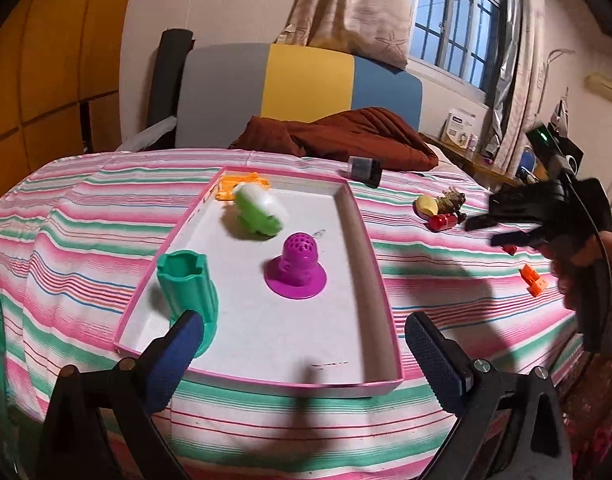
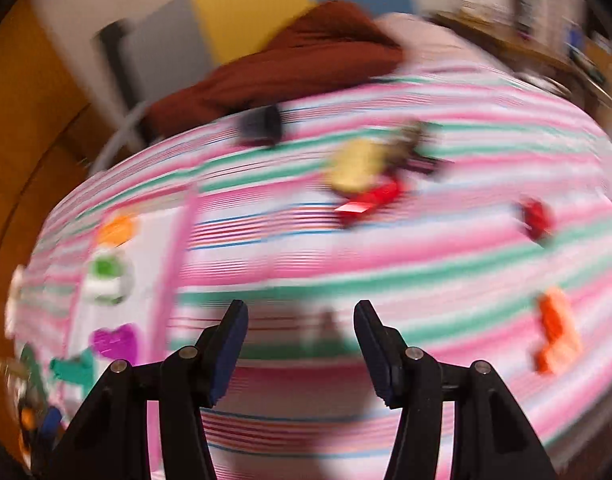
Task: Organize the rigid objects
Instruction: 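Move the right tool away from the tray toward the orange blocks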
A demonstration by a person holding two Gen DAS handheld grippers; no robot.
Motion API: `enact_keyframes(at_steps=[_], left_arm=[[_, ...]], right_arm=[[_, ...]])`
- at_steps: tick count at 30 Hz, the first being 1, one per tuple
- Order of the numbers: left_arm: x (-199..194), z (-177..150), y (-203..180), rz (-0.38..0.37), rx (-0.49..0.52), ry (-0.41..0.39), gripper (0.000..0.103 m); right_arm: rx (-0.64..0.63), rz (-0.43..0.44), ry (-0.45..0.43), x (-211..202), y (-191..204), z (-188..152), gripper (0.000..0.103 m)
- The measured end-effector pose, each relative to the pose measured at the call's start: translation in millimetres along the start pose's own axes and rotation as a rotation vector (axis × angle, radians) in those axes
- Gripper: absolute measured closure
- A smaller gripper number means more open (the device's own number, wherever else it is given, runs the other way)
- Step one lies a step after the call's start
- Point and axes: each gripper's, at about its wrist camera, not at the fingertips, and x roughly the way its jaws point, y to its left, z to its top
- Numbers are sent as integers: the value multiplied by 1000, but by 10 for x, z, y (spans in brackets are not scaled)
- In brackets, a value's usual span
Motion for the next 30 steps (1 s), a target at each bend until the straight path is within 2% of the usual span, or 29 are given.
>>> enact_keyframes(at_steps=[4,8,10,12,14,19,22,26,28,30], left_arm=[[-16,-4,-29,-6,9,-4,1],[-18,-7,-31,-10,7,-1,1],[-23,-10,-32,-12,8,-2,1],[-20,-7,-40,-11,11,0,1],[-31,-8,-47,-12,14,0,1],[-62,-2,-48,-6,19,-7,1],[-65,3,-52,0,25,-7,1],[-66,-1,-58,5,34,-6,1],[-54,-1,-73,4,40,-3,1],[-45,-7,-96,4,48,-1,1]], right_arm=[[252,-206,-9,-175,-721,-2,47],[493,-308,27,-255,-1333,-51,45],[569,-317,70,-197,-1527,-85,44],[634,-236,121,-90,-1629,-99,44],[625,-204,157,17,-1598,-72,44],[446,-114,130,293,-1198,121,43],[319,-71,84,438,-946,271,43],[270,147,87,544,-760,414,43],[281,211,31,437,-794,508,43],[303,198,-75,222,-912,580,43]])
